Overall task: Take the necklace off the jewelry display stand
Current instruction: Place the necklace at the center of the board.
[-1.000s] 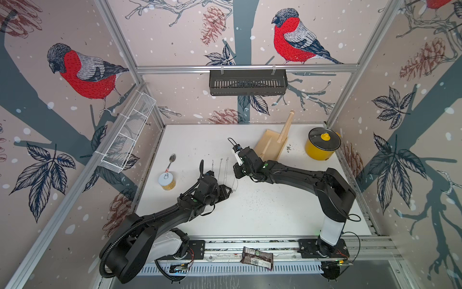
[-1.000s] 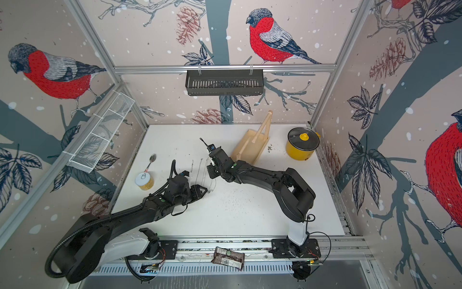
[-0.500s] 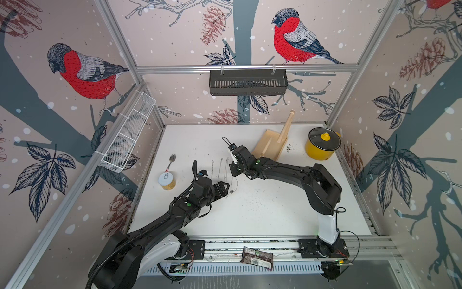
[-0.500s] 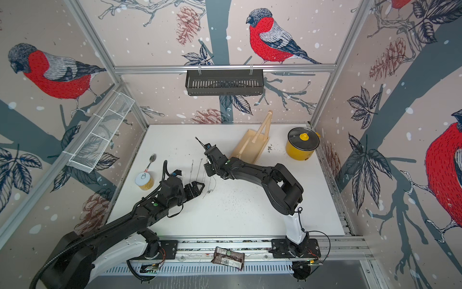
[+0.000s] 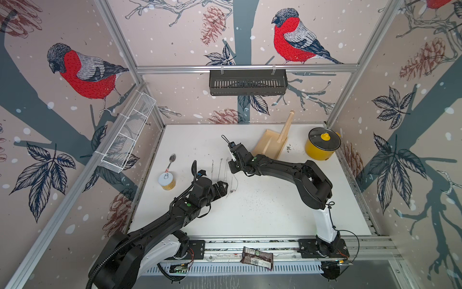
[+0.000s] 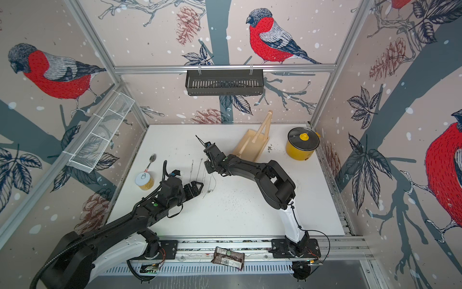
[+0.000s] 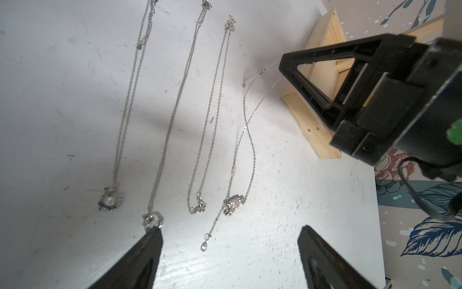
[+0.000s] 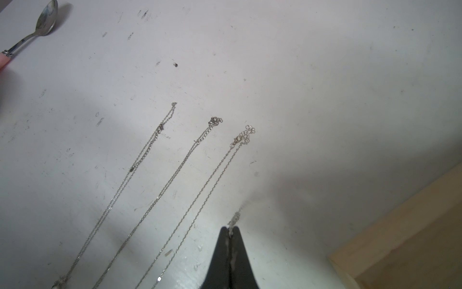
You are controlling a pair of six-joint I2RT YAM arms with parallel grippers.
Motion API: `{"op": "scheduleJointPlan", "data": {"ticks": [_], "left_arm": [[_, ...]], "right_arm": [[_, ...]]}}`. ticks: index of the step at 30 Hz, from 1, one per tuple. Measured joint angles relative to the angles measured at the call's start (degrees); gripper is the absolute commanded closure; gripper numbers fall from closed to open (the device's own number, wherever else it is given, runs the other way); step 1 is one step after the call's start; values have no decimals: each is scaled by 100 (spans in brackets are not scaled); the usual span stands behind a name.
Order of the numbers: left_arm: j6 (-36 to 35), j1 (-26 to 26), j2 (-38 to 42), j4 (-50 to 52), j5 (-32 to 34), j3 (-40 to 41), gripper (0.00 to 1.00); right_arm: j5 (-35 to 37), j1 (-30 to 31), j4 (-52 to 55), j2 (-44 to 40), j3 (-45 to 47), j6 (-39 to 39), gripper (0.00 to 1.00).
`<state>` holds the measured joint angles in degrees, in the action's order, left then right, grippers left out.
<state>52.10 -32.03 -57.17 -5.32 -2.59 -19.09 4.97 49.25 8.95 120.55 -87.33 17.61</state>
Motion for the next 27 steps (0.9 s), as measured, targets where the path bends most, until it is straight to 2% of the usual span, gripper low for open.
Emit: {"op": "scheduleJointPlan", "data": {"ticks": [27], "left_arm": [[-251,44,-407,-4,-24,-136,14]], "right_arm": [[-214,-133,160,850,-898,72,91]]}}
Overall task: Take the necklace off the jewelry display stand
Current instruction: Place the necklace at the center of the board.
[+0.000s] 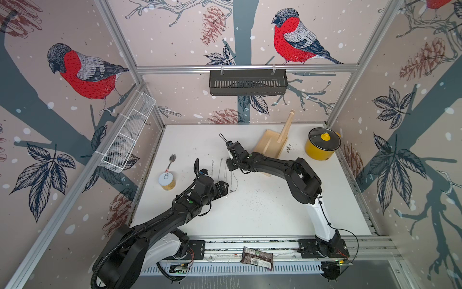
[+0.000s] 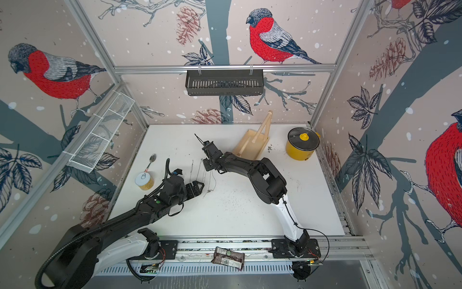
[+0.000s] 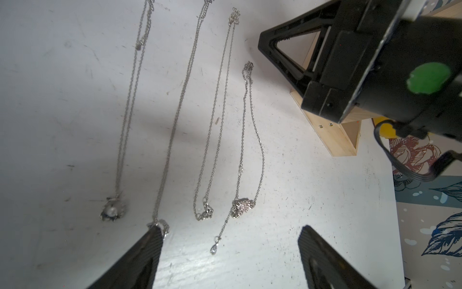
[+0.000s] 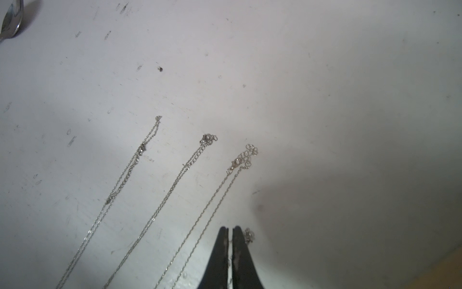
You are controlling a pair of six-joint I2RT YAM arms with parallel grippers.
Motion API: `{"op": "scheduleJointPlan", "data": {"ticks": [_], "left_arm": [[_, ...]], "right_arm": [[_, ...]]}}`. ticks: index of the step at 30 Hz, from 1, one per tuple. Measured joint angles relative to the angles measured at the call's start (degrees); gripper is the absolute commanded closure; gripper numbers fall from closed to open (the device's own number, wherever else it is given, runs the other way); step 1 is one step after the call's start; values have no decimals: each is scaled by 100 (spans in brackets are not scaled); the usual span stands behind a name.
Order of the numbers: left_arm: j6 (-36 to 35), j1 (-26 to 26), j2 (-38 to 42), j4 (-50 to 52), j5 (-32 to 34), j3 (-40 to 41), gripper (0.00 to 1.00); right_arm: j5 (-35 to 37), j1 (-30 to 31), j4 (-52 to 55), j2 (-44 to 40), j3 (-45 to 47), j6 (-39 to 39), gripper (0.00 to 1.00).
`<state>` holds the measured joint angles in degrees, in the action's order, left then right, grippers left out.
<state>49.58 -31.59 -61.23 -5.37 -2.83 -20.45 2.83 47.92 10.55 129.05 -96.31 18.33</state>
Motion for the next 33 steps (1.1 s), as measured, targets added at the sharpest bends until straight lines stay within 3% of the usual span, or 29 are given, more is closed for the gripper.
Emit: {"op": "scheduleJointPlan", "data": {"ticks": [12,17,26,33], "left_arm": [[-42,48,-9,-2,-17,0,13],[-15,79,42,-66,-98,20,13],[448,85,11,-658,-638,72,12],[651,85,-9,-942,-787,92,12]], "right_arm": [[-236,-66,11,44,33,129,87],[-245,-70,-37,-330,293,127,79],[-26,-72,7,-601,870,46,54],[398,-31,31,-470,909,-195,48]]}}
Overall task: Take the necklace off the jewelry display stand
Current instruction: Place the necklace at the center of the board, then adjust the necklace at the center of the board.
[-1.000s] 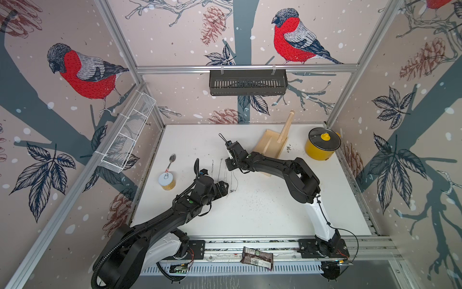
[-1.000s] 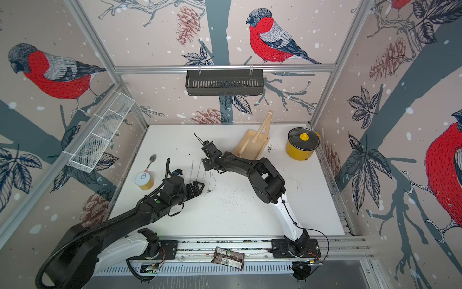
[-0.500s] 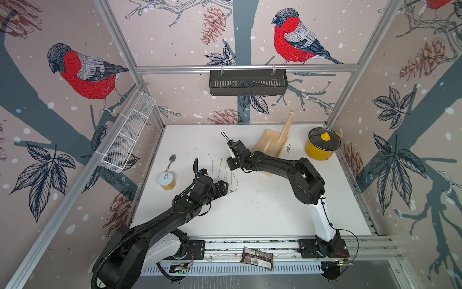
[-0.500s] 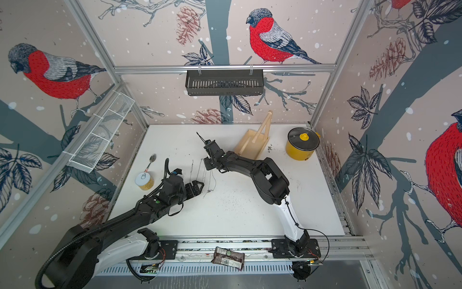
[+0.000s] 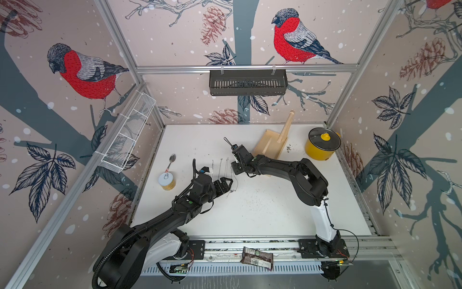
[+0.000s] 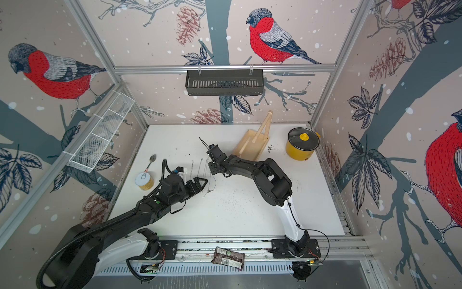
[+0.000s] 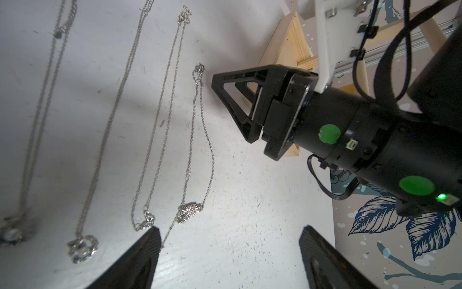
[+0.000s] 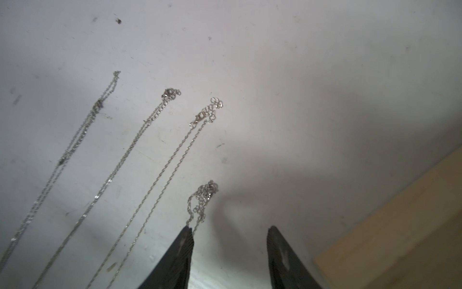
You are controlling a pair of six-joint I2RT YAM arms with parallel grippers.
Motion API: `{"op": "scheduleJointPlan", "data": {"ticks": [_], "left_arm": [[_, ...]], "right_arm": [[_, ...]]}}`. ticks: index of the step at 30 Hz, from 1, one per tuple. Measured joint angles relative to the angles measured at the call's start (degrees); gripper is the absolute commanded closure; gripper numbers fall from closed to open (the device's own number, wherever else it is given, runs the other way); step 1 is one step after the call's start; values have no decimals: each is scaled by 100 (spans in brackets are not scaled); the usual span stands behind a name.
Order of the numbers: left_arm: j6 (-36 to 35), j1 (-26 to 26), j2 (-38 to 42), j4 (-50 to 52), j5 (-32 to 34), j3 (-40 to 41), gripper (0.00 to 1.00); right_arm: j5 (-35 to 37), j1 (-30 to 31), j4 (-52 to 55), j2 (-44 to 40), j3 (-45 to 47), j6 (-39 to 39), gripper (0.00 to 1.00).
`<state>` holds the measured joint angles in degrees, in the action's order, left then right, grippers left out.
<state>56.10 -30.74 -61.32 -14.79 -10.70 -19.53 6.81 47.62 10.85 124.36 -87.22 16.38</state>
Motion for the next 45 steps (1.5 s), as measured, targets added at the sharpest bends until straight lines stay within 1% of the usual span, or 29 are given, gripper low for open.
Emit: {"op": "scheduleJointPlan", "data": {"ticks": [7,14,27,45], "left_arm": [[83,39,186,4,24,138,12],[94,116,269,4,28,225,12],[92,131,214,4,15,232,12],[90,136,208,7,4,232,12]], "right_arm": [[332,109,111,243,-179,-144,47],[507,153,109,291,-247,-160,46],[535,236,273,22,-181,-162,46],[527,330,251,79,-9,-157,46]]}}
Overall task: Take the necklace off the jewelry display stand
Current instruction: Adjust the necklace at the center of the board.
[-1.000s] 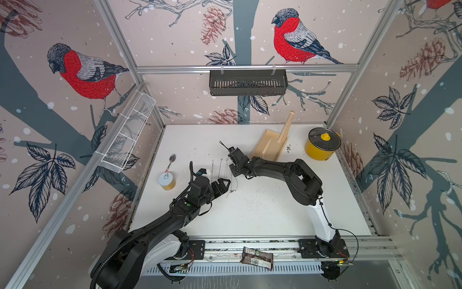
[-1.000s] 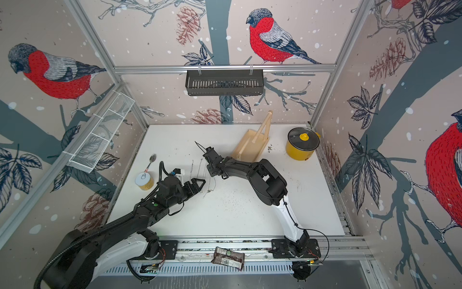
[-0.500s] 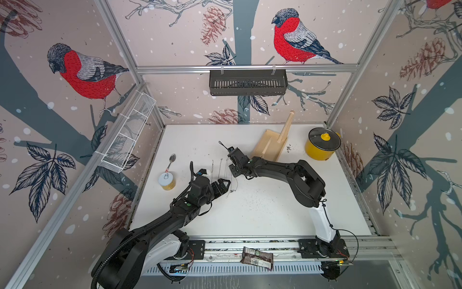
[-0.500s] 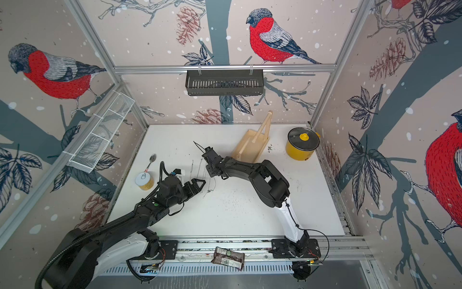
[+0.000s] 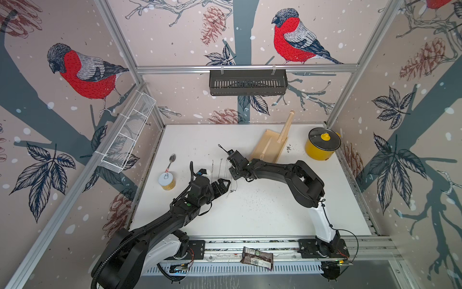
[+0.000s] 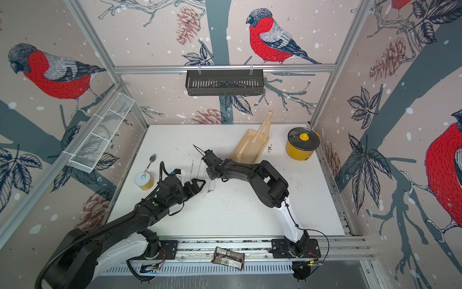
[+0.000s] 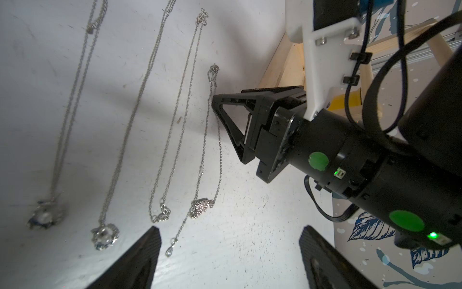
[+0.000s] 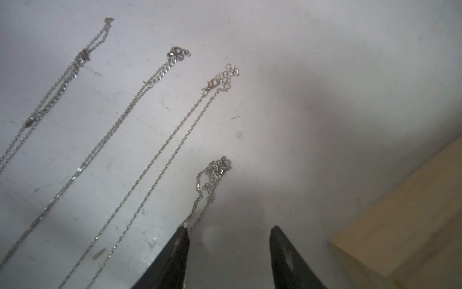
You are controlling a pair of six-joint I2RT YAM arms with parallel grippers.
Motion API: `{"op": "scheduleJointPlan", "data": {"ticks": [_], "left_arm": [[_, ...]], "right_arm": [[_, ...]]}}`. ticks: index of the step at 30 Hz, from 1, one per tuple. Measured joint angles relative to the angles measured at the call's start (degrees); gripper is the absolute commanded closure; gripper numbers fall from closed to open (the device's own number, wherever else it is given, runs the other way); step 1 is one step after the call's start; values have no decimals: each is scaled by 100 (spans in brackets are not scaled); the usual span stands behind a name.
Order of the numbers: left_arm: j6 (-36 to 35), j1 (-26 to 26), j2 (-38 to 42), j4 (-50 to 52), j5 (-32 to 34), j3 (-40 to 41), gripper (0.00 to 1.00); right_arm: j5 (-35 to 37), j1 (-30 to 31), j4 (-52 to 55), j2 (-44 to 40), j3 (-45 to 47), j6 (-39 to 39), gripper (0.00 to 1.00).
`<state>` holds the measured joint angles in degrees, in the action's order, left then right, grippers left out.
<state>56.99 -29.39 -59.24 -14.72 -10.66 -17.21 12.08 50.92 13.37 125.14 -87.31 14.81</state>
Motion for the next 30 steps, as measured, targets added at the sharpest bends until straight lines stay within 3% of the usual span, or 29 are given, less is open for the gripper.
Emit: {"op": "scheduleJointPlan", "data": {"ticks": [30], "left_arm": [[0,15,61,4,0,70,12]], "right_arm": [[280,-151,66,-177,214,-11,46]]}}
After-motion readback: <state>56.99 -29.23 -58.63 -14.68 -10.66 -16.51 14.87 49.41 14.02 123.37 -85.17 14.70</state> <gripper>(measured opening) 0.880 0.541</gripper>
